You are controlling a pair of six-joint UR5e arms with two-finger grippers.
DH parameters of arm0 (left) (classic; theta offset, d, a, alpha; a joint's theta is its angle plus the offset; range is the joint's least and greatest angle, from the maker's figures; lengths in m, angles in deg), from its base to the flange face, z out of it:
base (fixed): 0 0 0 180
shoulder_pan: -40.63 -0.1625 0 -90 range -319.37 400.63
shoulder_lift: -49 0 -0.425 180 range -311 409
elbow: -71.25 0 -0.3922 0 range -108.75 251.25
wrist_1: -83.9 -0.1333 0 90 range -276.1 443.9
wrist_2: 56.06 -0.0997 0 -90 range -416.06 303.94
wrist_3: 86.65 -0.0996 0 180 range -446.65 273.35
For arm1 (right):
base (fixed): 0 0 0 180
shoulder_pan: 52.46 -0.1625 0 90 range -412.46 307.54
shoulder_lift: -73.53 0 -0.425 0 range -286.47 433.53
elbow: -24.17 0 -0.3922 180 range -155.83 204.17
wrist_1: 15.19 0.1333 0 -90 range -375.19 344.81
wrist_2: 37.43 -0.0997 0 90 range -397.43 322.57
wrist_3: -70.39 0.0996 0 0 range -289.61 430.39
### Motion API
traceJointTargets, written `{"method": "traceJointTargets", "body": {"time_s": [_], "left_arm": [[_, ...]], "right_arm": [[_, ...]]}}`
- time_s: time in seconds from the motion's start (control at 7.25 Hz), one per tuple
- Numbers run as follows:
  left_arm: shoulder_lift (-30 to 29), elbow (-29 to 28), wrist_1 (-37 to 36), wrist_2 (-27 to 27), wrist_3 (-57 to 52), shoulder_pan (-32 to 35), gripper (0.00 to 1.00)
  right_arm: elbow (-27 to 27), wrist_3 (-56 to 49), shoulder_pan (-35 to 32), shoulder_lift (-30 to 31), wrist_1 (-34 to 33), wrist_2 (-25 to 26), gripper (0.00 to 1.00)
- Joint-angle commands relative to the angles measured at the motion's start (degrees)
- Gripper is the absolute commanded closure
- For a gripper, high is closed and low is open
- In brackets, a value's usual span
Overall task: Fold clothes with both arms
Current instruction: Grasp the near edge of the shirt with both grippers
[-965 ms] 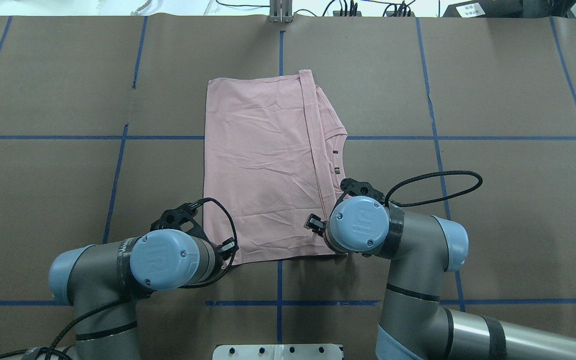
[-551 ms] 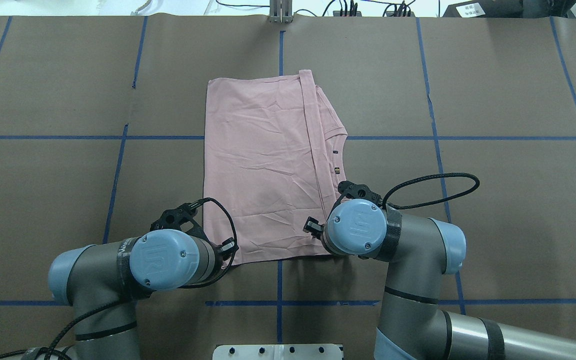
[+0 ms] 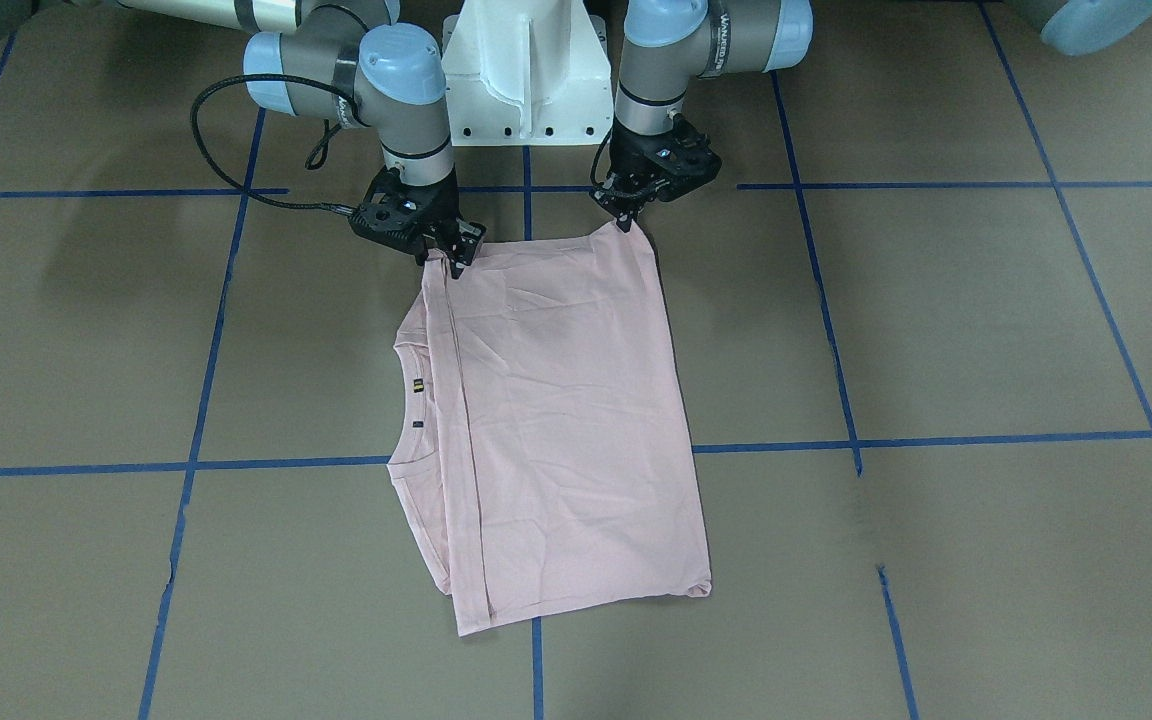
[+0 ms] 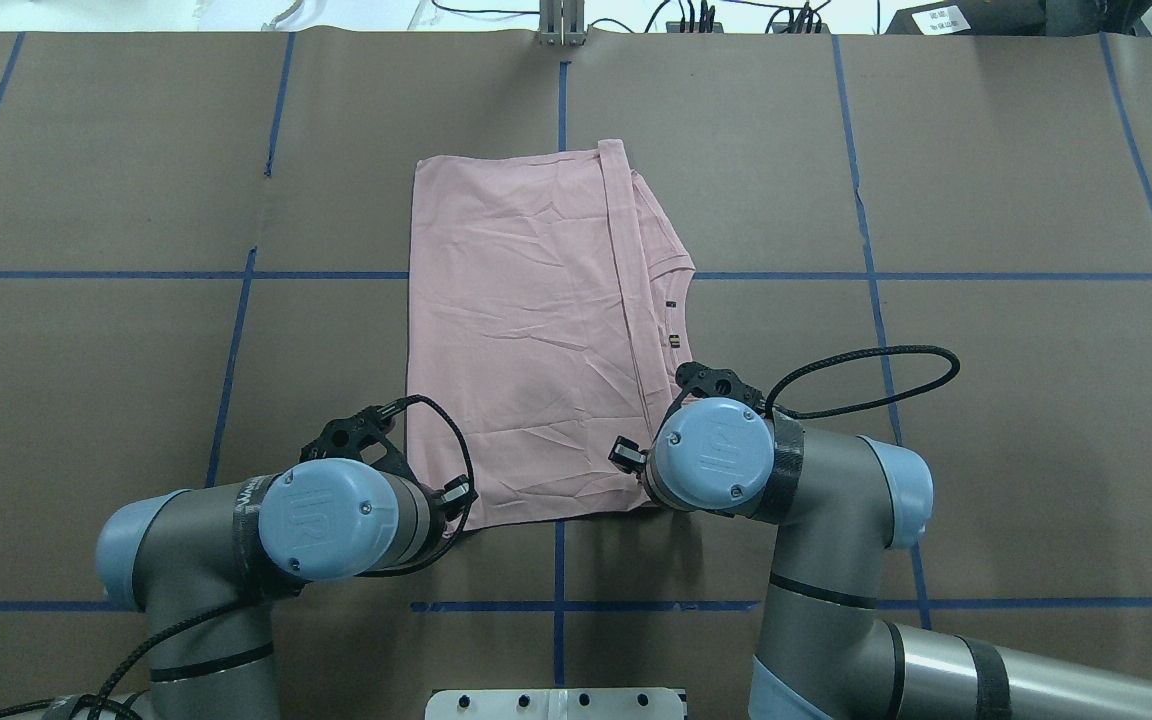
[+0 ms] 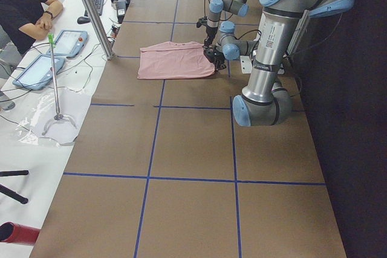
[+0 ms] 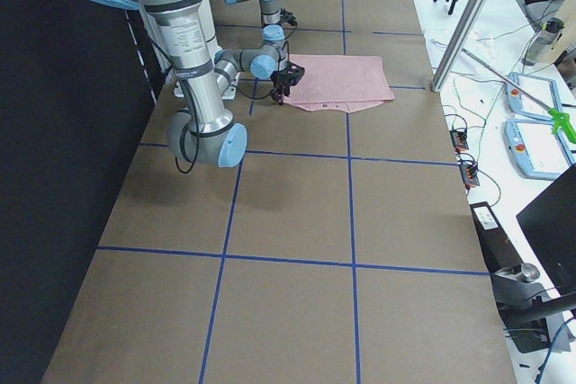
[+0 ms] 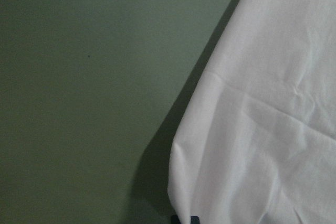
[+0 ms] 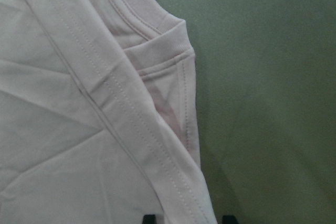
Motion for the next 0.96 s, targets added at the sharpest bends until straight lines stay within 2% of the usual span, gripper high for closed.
{"method": "traceJointTargets", "body": {"time_s": [0.0,0.83], "left_arm": [[0.0,-0.1,0.0,0.0,0.0,0.0,1.00],[-0.2,-0.1,0.0,0.0,0.0,0.1,1.00]], "right_arm": [[0.0,0.4,0.0,-0.1,0.1,0.1,1.00],[-0.1,0.9,-0.1,-0.8,0.3,0.3,1.00]]}}
